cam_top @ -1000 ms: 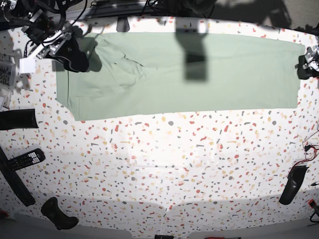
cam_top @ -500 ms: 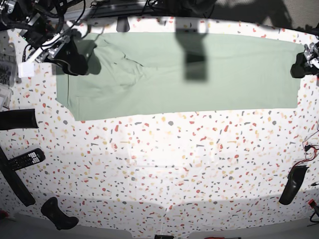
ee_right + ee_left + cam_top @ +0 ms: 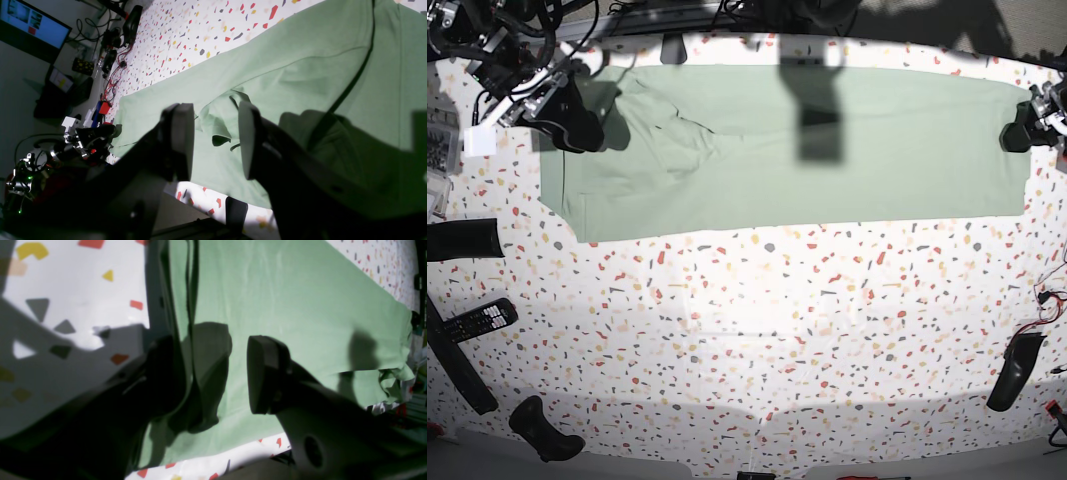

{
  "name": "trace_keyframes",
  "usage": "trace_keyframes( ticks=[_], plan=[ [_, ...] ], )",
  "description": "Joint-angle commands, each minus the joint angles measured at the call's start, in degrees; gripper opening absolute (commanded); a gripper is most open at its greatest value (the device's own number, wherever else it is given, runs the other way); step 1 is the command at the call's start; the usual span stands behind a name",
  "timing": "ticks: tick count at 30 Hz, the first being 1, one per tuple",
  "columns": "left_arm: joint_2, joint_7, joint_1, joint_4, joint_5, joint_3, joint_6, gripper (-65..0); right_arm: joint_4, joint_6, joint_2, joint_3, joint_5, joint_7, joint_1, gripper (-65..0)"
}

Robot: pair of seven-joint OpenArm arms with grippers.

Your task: Fold the T-shirt properly

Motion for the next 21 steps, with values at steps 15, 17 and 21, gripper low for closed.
trace_keyframes(
  ticks=[15, 17, 21],
  plan=[
    [-1.66, -7.15, 0.09, 0.42, -0.90, -0.33, -0.72, -65.0, 0.81, 0.62, 0.79, 0.35, 1.70, 0.72, 0.02, -43.4],
    [-1.64, -7.19, 0.00, 0.44, -0.85, -0.33, -0.72, -65.0, 0.81, 0.62, 0.76, 0.35, 1.70, 0.72, 0.02, -43.4],
    [-1.44, -5.95, 0.02, 1.31, -0.07, -0.33, -0.72, -65.0, 0.81, 0.62, 0.76, 0.35, 1.73, 1.84, 0.02, -43.5]
  ],
)
